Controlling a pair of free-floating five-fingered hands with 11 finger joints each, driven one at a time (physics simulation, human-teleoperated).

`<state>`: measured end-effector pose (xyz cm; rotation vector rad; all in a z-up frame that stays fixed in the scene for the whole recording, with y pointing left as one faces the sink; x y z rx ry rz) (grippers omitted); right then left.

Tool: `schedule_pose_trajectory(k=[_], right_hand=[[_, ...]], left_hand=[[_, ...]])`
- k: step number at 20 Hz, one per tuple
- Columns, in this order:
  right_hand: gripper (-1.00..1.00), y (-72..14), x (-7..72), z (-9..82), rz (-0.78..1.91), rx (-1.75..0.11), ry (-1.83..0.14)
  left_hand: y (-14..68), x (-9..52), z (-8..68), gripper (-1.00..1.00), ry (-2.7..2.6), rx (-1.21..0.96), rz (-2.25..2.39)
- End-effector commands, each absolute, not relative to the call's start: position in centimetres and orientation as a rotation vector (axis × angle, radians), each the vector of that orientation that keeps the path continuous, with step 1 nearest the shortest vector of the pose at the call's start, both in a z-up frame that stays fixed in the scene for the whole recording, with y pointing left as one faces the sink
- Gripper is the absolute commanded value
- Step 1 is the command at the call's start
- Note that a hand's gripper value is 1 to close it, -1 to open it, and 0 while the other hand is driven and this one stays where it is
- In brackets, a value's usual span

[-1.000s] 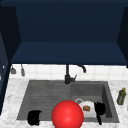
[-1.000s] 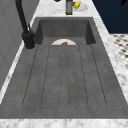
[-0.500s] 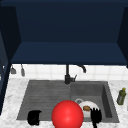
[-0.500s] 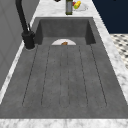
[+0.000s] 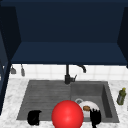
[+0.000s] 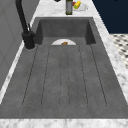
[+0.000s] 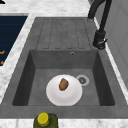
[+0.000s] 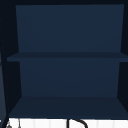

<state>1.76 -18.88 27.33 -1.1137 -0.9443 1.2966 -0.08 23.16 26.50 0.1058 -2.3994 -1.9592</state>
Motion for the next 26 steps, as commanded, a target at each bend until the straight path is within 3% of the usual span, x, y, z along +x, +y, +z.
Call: schedule_pose_trajectory(k=[1, 26], right_hand=[[-1.0, -19.9, 1.1, 27.3, 1.281, -1.092, -0.958], [-1.0, -29.5, -3.0, 36.6, 1.159, -0.88, -1.085]], left_hand=[[23.2, -0.1, 26.5, 0.0, -2.399, 0.106, -1.959], [23.2, -0.1, 26.5, 0.0, -2.399, 0.106, -1.959]])
